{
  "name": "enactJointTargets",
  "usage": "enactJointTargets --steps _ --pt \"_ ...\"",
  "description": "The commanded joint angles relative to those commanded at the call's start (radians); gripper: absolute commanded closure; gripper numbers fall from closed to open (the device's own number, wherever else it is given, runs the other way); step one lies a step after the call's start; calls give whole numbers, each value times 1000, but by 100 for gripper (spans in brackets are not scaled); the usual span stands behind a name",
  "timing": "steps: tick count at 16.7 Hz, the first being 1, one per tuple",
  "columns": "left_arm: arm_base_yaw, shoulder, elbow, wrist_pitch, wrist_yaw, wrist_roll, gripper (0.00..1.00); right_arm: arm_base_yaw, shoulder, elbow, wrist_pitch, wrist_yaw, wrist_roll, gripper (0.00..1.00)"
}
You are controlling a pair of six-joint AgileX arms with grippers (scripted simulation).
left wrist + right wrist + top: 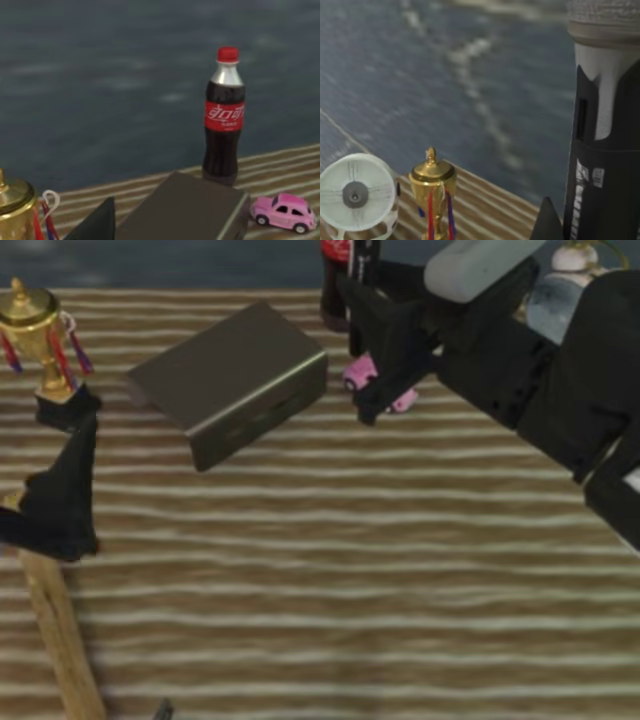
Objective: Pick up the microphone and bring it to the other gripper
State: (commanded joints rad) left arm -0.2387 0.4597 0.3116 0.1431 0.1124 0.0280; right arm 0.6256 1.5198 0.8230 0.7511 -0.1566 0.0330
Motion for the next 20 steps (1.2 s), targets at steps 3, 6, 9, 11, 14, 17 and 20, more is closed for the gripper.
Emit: enactJointTargets --steps 3,6,9,11,14,17,20 --pt "-111 238 157 80 52 10 0 0 0 0 0 0 0 100" --pt "-208 444 293 147 99 20 0 0 0 0 0 0 0 100" --pt "-277 581 382 187 131 27 0 0 0 0 0 0 0 100" --pt "-301 627 410 198 142 29 0 0 0 0 0 0 0 100" --pt "-305 636 415 200 143 29 0 0 0 0 0 0 0 100" --pt "-301 635 414 199 142 29 0 0 0 0 0 0 0 100" --pt "-320 707 470 223 129 29 0 0 0 0 0 0 0 100"
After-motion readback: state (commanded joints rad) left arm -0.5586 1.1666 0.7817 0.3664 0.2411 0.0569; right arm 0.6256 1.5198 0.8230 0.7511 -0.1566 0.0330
